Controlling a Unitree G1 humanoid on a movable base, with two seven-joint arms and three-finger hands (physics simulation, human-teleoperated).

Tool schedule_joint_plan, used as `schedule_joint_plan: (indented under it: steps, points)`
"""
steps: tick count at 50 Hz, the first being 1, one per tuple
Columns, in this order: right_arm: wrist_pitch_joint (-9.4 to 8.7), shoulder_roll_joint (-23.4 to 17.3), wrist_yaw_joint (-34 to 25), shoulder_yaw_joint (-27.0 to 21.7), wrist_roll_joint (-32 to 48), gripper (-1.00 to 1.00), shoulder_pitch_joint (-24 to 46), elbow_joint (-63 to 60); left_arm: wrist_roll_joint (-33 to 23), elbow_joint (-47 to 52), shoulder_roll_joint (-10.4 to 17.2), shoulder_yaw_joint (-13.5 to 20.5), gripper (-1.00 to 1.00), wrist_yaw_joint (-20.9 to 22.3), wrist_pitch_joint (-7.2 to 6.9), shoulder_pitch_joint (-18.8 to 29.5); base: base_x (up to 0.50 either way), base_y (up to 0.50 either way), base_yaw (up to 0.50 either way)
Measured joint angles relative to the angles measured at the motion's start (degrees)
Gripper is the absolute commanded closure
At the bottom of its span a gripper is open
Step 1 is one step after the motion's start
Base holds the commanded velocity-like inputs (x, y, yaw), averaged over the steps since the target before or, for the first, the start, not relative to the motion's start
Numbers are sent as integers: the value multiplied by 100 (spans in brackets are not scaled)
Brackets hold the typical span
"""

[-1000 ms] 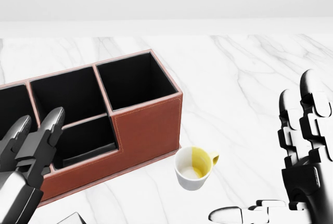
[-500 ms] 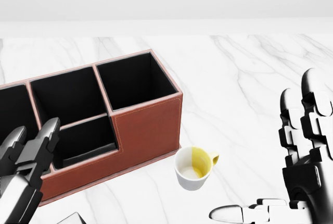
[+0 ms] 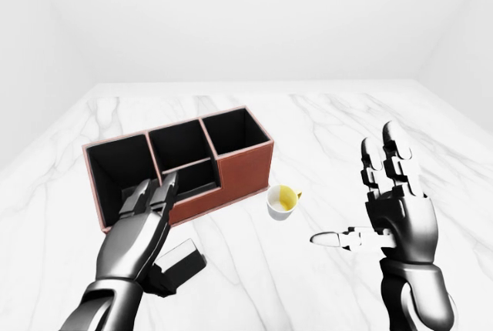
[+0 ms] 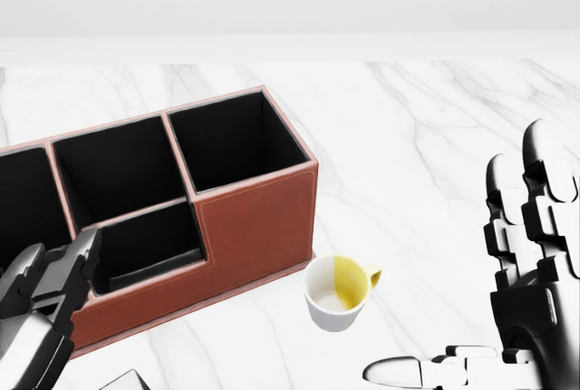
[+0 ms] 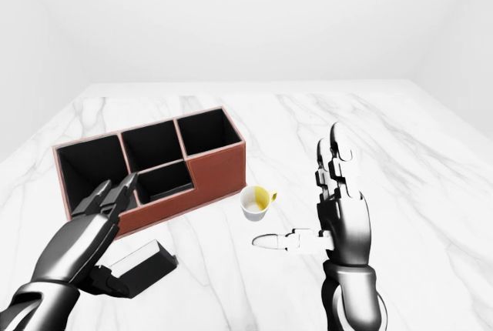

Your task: Pick up the book and place it in the front compartment of the caddy.

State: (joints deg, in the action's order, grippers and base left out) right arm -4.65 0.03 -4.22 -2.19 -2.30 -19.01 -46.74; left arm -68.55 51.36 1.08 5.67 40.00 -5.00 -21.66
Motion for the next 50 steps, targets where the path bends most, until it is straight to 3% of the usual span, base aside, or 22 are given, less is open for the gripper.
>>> schedule_joint_plan:
  steps: [28,50]
  points:
    - [23,-1,9,11,14,-99,-13,-12,184,-755,135,140,-100,0,0,58,0,0,0]
    - [26,-2,14,-10,11,-99,14,13,355,-1017,185,52,-100,0,0,-18,0,0,0]
